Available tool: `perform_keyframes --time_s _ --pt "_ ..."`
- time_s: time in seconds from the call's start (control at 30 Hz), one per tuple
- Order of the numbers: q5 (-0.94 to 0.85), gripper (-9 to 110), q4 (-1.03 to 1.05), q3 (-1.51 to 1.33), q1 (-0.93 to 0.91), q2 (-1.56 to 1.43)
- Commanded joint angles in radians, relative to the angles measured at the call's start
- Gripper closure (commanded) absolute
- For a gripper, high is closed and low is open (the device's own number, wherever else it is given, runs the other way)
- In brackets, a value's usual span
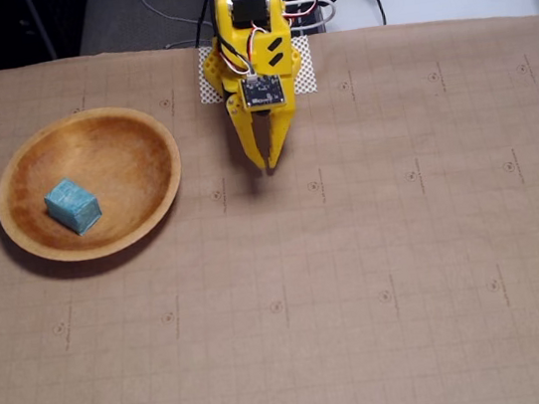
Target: Grasp a blue block and put it in the bowl.
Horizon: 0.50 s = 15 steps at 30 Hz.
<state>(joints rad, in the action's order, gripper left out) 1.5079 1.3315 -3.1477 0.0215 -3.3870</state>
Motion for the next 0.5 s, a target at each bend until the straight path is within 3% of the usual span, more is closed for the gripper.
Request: perform_keyframes --time_s 0.0,0.47 --pt "-0.009 101 0.012 0.017 0.011 0.003" --pt "-0.011 104 0.018 0.018 0.026 -0.006"
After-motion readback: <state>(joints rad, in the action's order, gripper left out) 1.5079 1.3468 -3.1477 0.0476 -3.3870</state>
